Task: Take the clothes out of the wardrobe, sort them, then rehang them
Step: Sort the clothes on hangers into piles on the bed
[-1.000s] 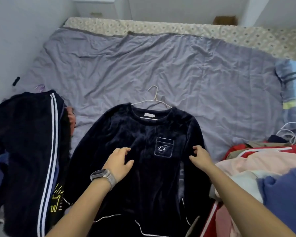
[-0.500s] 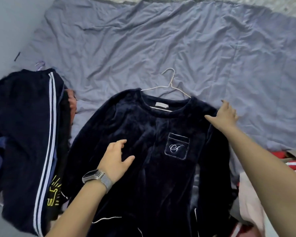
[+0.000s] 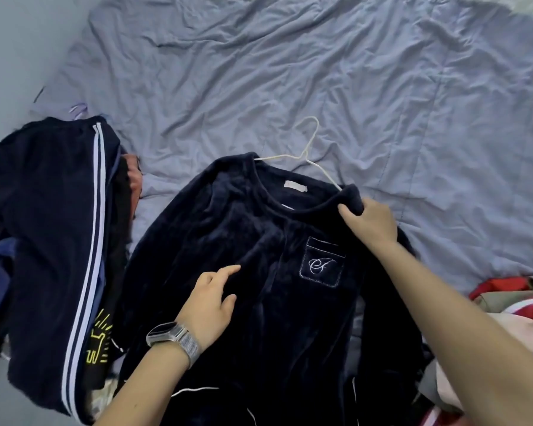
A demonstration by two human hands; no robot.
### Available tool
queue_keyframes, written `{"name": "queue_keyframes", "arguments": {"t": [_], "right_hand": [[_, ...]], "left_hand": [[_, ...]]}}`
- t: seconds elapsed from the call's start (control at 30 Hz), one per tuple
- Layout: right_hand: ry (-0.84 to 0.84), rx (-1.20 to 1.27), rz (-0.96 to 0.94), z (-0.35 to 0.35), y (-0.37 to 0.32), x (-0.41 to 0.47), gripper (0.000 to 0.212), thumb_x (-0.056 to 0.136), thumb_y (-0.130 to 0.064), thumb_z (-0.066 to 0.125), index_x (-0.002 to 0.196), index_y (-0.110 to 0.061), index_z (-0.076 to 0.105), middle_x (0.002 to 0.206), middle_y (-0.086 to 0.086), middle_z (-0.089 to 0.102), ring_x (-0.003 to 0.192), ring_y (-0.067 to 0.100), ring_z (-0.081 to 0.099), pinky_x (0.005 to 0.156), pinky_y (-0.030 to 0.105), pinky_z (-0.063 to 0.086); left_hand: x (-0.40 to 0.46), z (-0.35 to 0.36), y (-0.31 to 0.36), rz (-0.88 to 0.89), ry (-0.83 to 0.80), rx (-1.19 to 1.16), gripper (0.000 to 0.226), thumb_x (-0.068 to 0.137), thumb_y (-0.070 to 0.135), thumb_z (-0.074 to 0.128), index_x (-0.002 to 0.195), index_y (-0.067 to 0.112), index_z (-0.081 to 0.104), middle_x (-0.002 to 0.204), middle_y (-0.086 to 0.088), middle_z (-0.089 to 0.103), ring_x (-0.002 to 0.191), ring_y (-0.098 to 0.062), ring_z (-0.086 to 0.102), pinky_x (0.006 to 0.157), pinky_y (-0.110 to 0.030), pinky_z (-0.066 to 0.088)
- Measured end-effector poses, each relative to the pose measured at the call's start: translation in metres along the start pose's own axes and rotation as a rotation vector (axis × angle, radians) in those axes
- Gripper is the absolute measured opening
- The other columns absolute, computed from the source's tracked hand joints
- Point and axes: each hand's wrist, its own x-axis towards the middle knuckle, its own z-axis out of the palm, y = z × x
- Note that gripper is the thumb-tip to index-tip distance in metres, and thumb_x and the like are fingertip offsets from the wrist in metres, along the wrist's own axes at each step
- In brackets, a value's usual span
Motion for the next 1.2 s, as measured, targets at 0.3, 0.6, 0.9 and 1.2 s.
{"name": "queue_keyframes", "arguments": {"t": [0.3, 0.6, 0.9, 1.2], "right_hand": [[-0.025, 0.35, -0.158, -0.047, 0.014, -0.154, 0.072, 0.069, -0.071, 0.061, 0.05, -0.005, 0.04, 0.045, -0.005, 0.029, 0.045, 0.007, 0.028, 0.048, 0.029, 0.026], [-0.021, 0.432, -0.125, -0.115, 0.016, -0.252, 0.089, 0.049, -0.09, 0.058, 0.062, -0.002, 0.056, 0.051, -0.002, 0.043, 0.051, 0.006, 0.04, 0.048, 0.031, 0.033], [0.443, 0.209, -0.225, -0.107, -0.045, -0.389, 0.052, 0.068, -0.066, 0.055, 0.052, -0.021, 0.036, 0.05, -0.006, 0.041, 0.06, 0.023, 0.044, 0.061, 0.037, 0.036], [0.675, 0.153, -0.372, -0.108, -0.16, -0.573, 0.042, 0.067, -0.064, 0.056, 0.055, -0.038, 0.026, 0.055, -0.015, 0.036, 0.065, 0.014, 0.04, 0.07, 0.034, 0.033]], "left_hand": [[-0.018, -0.042, 0.01, 0.153, 0.492, -0.022, 0.076, 0.082, 0.022, 0.068, 0.141, 0.04, 0.024, 0.139, -0.008, 0.033, 0.127, -0.025, 0.036, 0.102, -0.03, 0.029], [-0.074, -0.091, 0.022, 0.397, 0.413, 0.274, 0.06, 0.091, 0.064, 0.02, 0.079, 0.022, 0.061, 0.069, 0.001, 0.052, 0.076, -0.029, 0.055, 0.084, -0.045, 0.039], [-0.241, -0.117, -0.033, 0.453, 0.578, -0.019, 0.032, 0.087, 0.043, 0.035, 0.07, 0.03, 0.059, 0.069, 0.009, 0.06, 0.069, -0.018, 0.058, 0.07, -0.047, 0.046], [-0.416, -0.181, -0.145, 0.479, 0.683, -0.208, 0.025, 0.087, 0.03, 0.042, 0.068, 0.031, 0.058, 0.073, 0.007, 0.063, 0.074, -0.005, 0.053, 0.07, -0.033, 0.039]]}}
